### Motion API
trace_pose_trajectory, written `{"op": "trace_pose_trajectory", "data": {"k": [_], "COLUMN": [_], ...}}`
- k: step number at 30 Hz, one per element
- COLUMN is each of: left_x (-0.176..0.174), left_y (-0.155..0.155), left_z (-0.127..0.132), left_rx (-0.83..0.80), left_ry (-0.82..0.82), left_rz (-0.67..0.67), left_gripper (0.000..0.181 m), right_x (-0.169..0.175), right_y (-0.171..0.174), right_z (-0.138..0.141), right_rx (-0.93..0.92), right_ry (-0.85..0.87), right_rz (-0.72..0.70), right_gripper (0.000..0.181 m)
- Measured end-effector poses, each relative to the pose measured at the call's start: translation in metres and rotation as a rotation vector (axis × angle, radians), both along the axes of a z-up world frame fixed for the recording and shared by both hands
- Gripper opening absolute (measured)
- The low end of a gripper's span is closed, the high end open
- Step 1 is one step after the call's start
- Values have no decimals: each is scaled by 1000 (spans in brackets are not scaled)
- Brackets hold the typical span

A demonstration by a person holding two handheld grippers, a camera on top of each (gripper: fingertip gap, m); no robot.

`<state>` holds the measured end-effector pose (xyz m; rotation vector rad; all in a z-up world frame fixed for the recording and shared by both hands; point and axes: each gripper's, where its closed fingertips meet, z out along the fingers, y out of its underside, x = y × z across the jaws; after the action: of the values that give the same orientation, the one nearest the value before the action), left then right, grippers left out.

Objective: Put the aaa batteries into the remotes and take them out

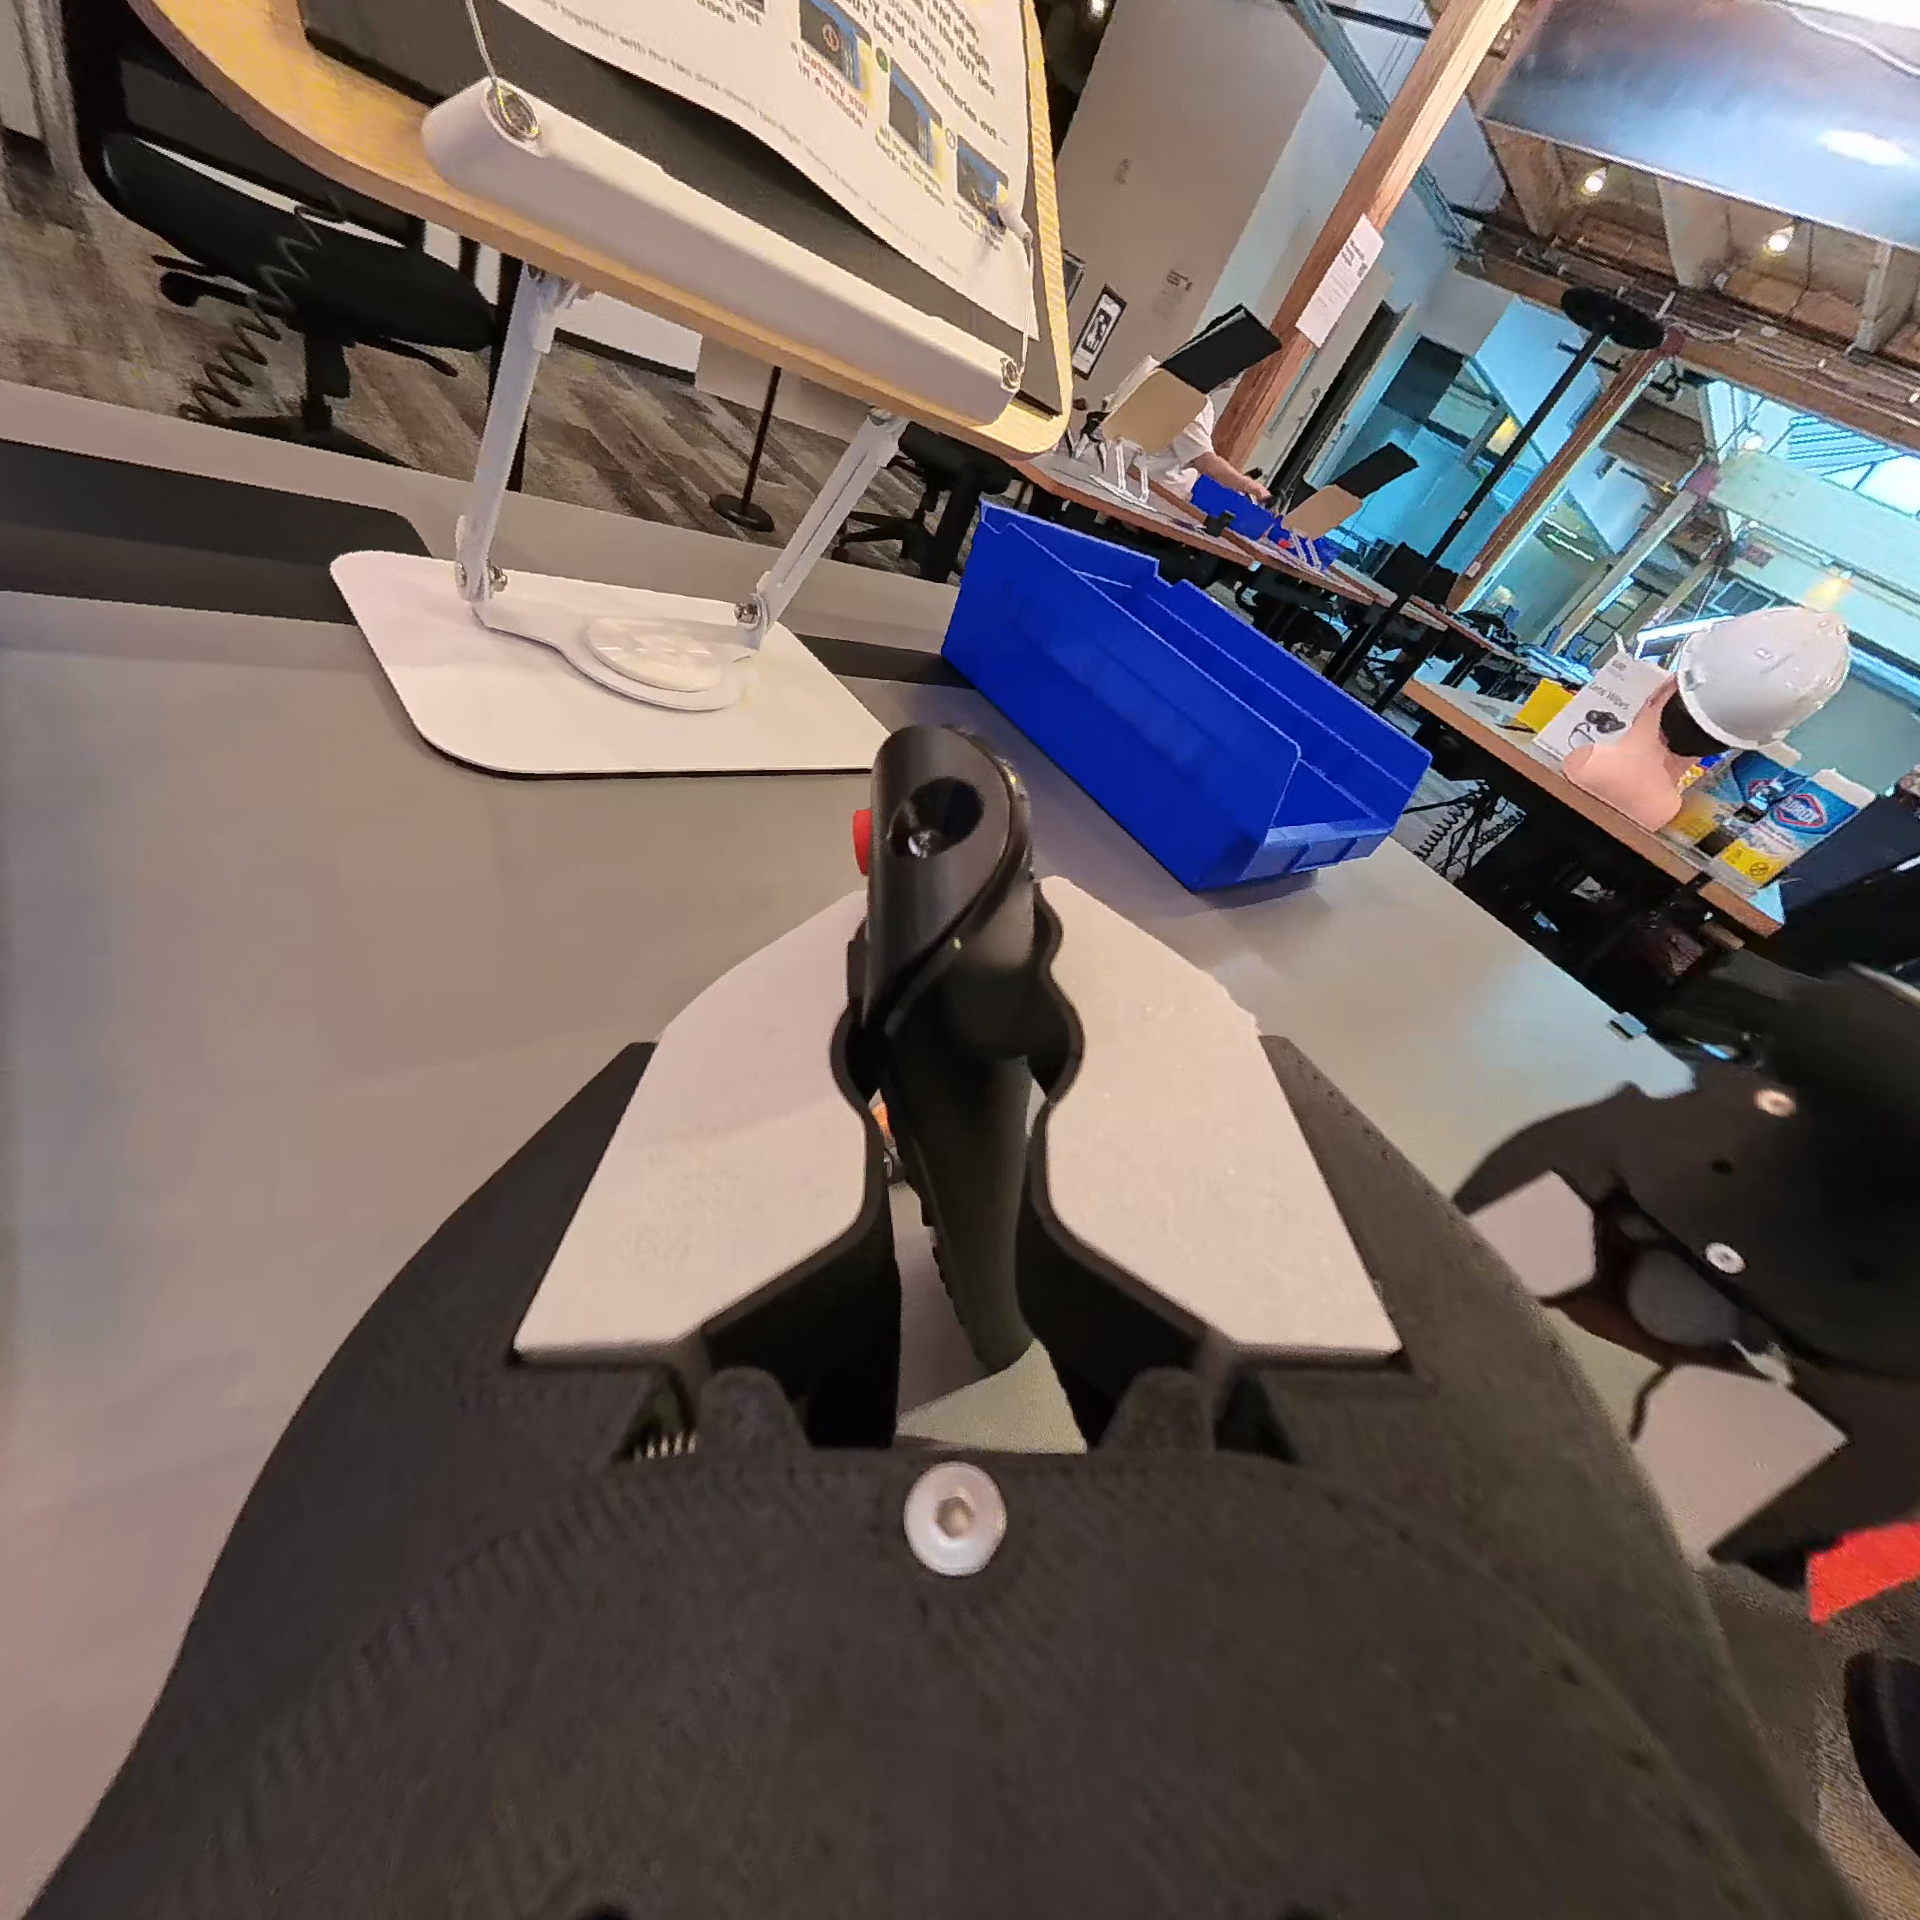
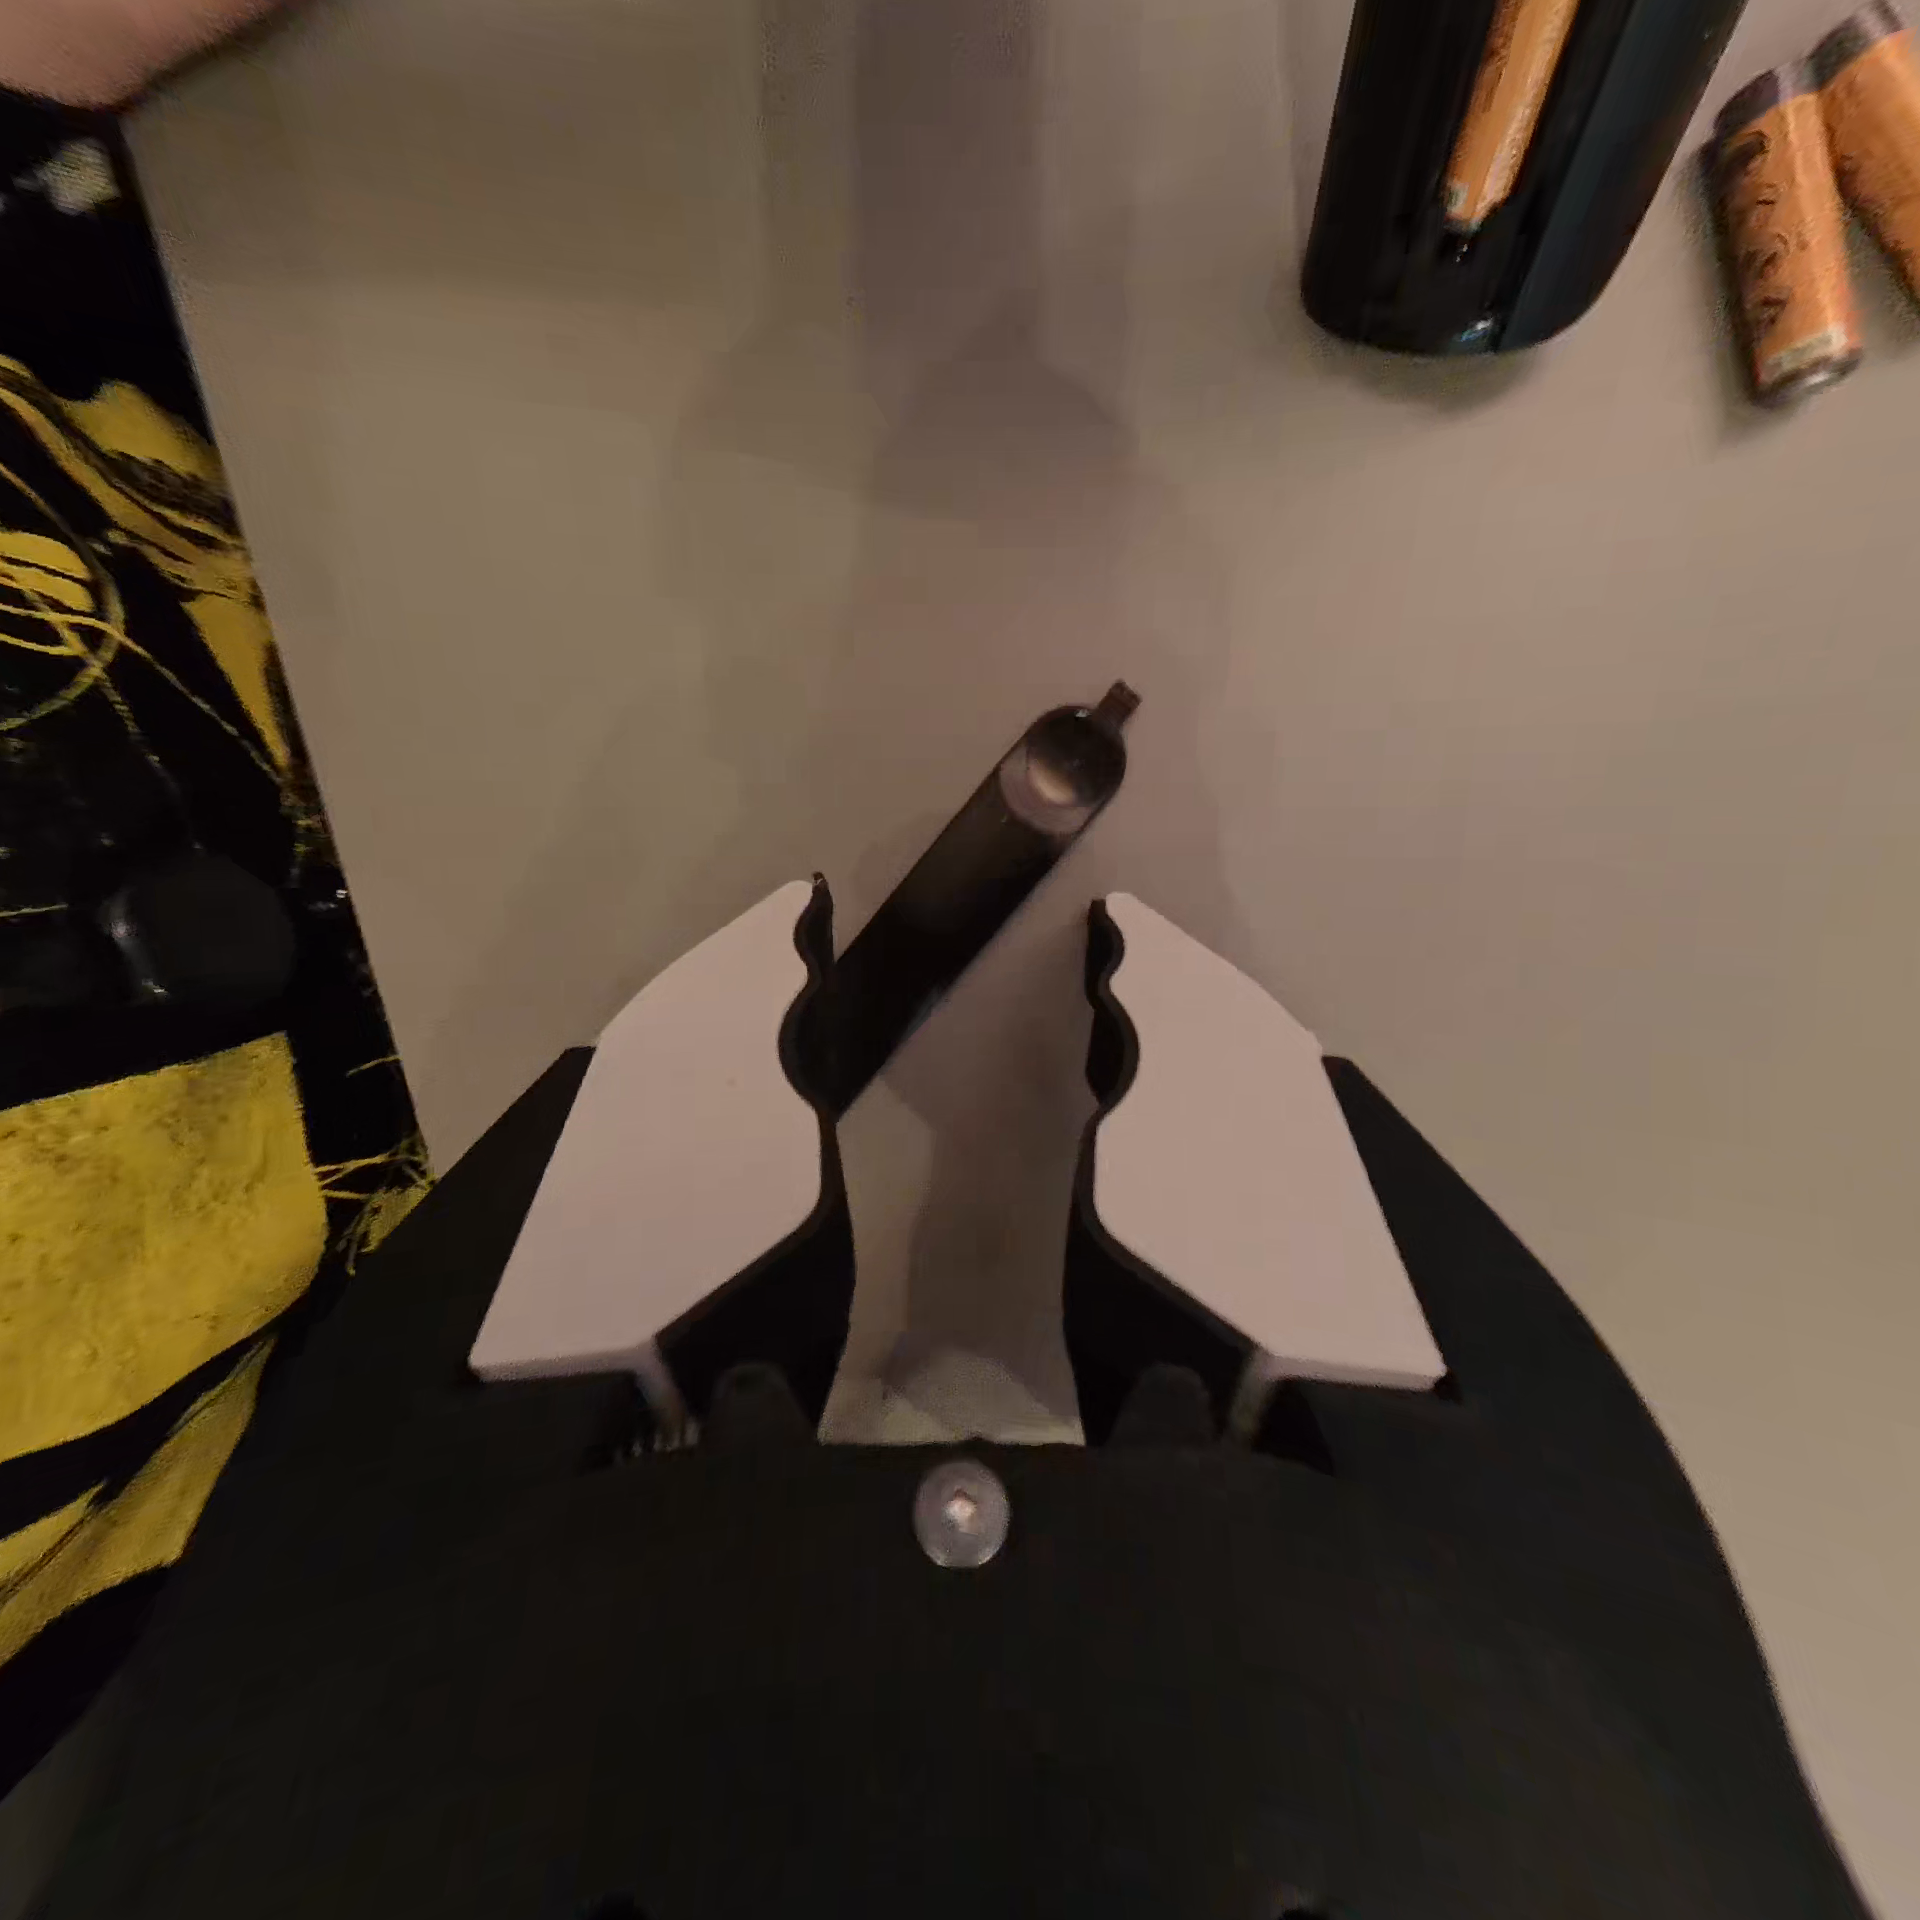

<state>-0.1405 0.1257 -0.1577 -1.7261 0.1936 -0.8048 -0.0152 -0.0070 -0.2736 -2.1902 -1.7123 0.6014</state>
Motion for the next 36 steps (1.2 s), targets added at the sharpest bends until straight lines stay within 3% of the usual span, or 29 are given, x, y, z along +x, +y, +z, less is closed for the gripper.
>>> {"op": "trace_pose_trajectory", "data": {"k": [3,5,11,18,23,36], "left_x": [-1,-2,-7,-17,-17,-17], "left_y": [0,0,0,6,8,15], "left_z": [0,-1,-4,-19,-26,-39], "left_rx": [-2,-7,-61,-184,-227,-342], "left_ry": [-7,-14,-92,-267,-322,-547], "left_rz": [2,4,7,2,7,-5], "left_gripper": [24,24,24,24,24,24], "right_x": [4,1,-8,-42,-81,-109], "right_y": [-6,-6,0,50,79,101], "right_z": [-3,-4,-1,54,65,51], "right_rx": [108,159,147,223,213,341], "right_ry": [-69,-48,81,374,476,333], "right_rz": [-47,-66,-61,-34,-9,-2], "right_gripper": [43,19,18,18,18,17]}}
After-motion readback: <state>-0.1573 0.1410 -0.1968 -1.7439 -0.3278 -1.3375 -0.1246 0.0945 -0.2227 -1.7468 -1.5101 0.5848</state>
